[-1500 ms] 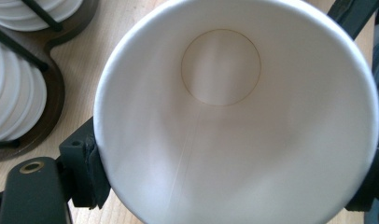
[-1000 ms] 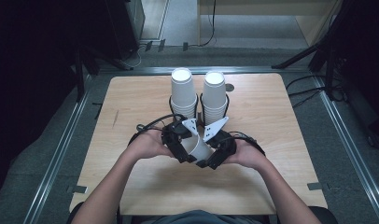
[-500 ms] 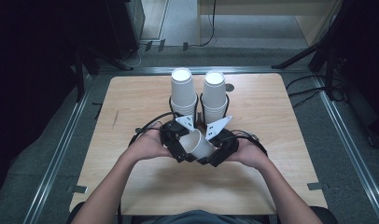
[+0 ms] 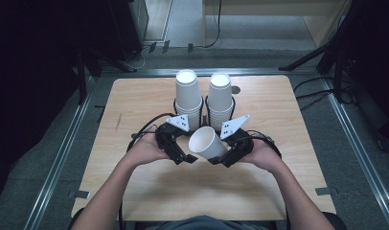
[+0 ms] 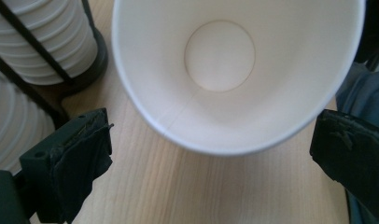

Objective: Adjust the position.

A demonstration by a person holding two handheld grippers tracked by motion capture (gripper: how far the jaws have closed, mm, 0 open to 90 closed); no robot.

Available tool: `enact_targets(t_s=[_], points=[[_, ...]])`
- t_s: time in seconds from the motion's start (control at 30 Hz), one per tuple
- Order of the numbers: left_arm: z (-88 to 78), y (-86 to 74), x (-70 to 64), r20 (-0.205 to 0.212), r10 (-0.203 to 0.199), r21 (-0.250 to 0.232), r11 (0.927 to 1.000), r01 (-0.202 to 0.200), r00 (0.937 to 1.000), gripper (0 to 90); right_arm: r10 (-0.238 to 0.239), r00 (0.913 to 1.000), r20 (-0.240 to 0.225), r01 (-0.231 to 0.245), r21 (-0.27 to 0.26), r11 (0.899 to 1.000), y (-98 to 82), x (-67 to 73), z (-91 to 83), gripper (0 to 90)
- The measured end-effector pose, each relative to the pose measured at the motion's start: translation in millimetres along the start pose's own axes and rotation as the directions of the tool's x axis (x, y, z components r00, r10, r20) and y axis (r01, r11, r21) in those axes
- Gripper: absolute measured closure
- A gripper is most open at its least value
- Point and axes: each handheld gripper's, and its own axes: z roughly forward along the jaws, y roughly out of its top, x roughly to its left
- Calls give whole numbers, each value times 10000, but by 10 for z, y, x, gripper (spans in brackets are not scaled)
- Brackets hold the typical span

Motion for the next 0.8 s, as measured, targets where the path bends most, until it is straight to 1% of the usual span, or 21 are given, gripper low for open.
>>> enact_targets(t_s=[0.03,0.07,0.17,0.23,0.3,0.33,0.43,0.57,0.63,0.67,0.73,0.8], points=[[-2,-15,4,26,-71,-61,10000,71,10000,0,-11,10000,7,11,-41,10000,-2,-6,-10,215],[-5,-29,12,12,-46,-24,10000,46,10000,0,-26,10000,32,27,-81,10000,-4,-6,-21,215],[-1,-77,22,-72,-255,-144,9996,254,9996,0,2,10000,43,-2,-112,9999,-10,-3,-52,214],[-8,-100,34,-65,-309,-150,9994,308,9995,0,2,10000,66,-1,-158,9999,-16,0,-73,215],[-18,-125,42,-40,-484,-364,9982,482,9988,0,80,9999,86,-78,-199,9998,-23,3,-92,214],[-24,-136,47,-10,-567,-443,9974,566,9984,0,26,9999,147,-22,-260,9997,-28,3,-102,214],[-35,-168,57,-19,-683,-564,9961,681,9977,0,-5,10000,71,7,-386,9993,-43,1,-144,213],[-36,-194,68,71,-958,-941,9909,960,9954,4,79,9999,108,-74,-460,9989,-60,0,-186,213],[-34,-190,68,80,-952,-988,9905,956,9954,4,114,9999,127,-108,-472,9988,-63,1,-190,213],[-26,-177,52,80,-950,-1162,9886,953,9954,4,107,9998,154,-100,-474,9988,-64,1,-190,213],[-20,-160,34,56,-968,-1364,9859,966,9953,4,159,9998,113,-153,-527,9985,-64,-1,-183,213],[-13,-140,25,176,-985,-1589,9822,1001,9950,4,187,9998,102,-181,-531,9984,-60,3,-170,213]])
